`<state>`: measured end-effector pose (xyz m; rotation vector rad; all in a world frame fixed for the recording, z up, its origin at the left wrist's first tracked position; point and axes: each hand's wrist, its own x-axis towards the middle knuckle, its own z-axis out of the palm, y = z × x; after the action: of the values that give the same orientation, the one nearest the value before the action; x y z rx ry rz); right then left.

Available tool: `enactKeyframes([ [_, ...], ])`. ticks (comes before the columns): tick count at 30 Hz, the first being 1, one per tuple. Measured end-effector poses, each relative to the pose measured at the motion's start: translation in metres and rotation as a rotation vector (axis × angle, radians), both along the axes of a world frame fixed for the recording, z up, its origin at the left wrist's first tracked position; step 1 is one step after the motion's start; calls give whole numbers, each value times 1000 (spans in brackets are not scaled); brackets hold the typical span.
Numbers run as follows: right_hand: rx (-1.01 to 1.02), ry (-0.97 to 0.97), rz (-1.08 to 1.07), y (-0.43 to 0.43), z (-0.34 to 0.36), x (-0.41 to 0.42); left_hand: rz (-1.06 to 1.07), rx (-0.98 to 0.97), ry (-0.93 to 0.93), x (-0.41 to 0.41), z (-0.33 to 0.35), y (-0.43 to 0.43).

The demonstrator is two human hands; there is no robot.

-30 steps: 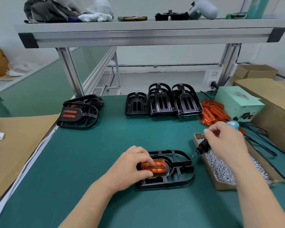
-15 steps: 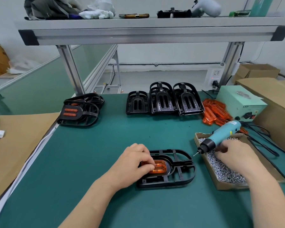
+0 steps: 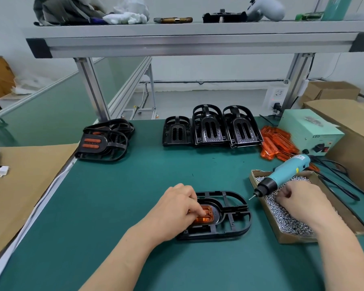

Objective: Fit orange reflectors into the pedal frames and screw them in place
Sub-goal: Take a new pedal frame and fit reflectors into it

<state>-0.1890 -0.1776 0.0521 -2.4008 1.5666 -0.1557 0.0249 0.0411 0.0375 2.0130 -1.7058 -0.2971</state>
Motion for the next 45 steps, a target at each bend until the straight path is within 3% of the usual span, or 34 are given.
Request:
enactKeyframes([
  [4, 25, -1, 1, 5, 1, 1, 10, -6, -10, -3, -1, 0],
  [14, -12, -443, -52, 15, 21, -5, 250, -227, 331, -16, 8, -9],
  [16, 147, -760, -66, 24, 31, 2, 282, -299, 464, -23, 10, -11],
  [18, 501, -1123, -55, 41, 39, 15, 290, -390, 574, -32, 12, -16],
  [20, 802, -1333, -33, 59, 39, 31, 276, -472, 639, -40, 16, -20],
  [24, 1103, -1390, -23, 86, 35, 54, 224, -588, 686, -46, 25, -26],
  [29, 1215, -1419, -40, 99, 29, 67, 261, -631, 683, -46, 28, -28],
  [35, 1150, -1444, -121, 104, 23, 70, 312, -681, 514, -50, 24, -29],
  [39, 1021, -1386, -19, 100, 24, 63, 310, -690, 360, -48, 21, -31],
  [42, 560, -1265, -14, 78, 20, 51, 356, -620, 424, -42, 19, -30],
  [45, 113, -1125, -172, 40, 10, 31, 378, -568, 563, -37, 16, -27],
])
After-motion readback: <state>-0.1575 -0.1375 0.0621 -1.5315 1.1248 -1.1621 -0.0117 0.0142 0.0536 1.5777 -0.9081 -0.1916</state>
